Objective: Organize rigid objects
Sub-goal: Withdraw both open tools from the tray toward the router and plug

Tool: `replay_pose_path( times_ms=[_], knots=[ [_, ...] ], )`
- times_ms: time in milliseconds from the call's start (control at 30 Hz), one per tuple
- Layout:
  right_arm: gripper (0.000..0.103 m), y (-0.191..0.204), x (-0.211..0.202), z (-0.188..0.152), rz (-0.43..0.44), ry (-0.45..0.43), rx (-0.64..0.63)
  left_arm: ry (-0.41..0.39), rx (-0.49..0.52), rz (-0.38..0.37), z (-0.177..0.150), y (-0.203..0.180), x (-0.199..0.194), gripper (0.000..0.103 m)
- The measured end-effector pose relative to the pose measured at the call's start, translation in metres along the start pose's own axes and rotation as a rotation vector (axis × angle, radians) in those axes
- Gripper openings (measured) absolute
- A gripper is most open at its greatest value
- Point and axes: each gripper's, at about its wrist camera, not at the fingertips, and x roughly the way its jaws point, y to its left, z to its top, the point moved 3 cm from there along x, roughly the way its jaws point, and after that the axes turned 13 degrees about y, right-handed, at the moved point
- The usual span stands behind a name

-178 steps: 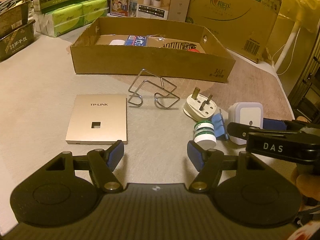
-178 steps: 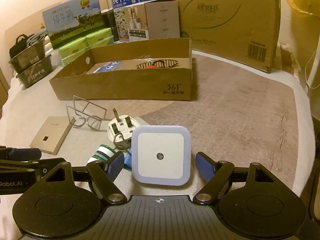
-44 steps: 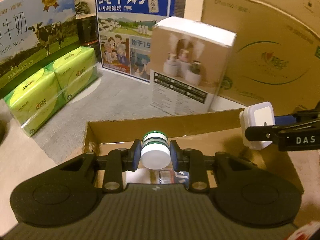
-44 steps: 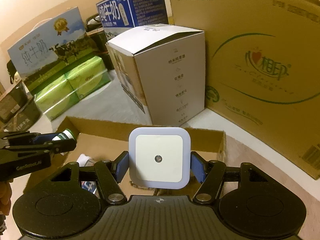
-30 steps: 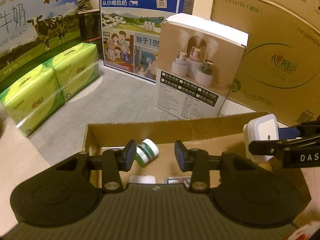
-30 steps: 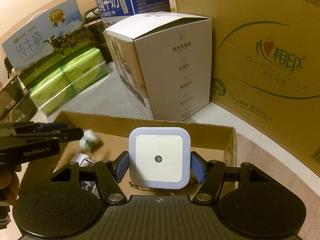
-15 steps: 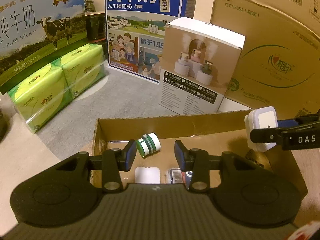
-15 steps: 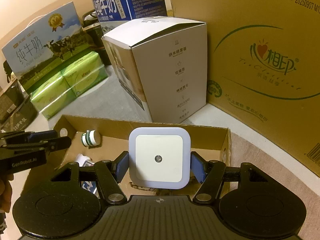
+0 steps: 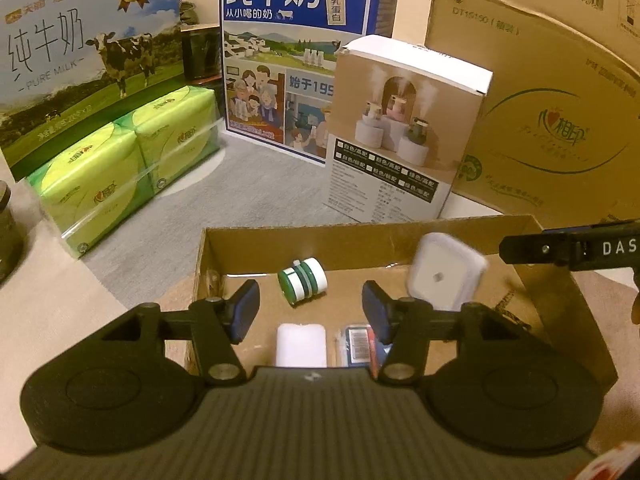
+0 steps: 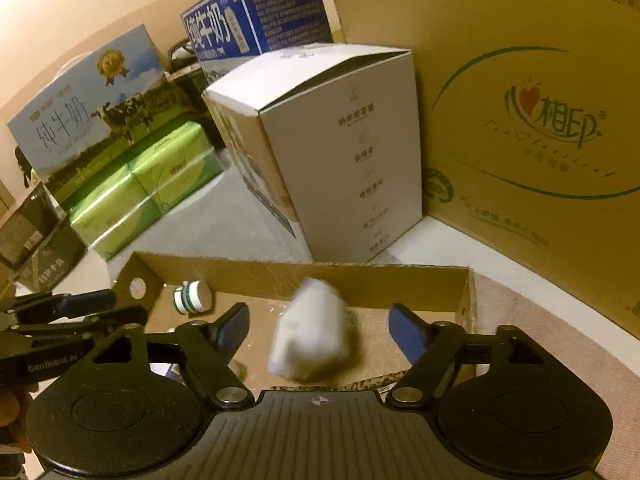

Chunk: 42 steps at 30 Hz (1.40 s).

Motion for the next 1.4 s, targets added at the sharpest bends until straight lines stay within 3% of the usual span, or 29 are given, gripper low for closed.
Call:
replay_pose_path(
  times_ms=[333,1000,1400],
  knots=[
    [0.078,0.011,-0.039,-0.032,-0.018,-0.024,0.002,-0.019,-0.017,0.008,-0.031,-0.011,-0.045,0.061],
    [0.079,0.039,-0.149,-0.153,-0.031,-0.102,0.007,-0.079,-0.066,0.024,-0.138,-0.050,-0.163,0.072],
    [0.080,0.059,-0.167,-0.215,-0.078,-0.097,-0.027,-0.074,-0.138,0.021,-0.197,-0.051,-0.181,0.080]
  ],
)
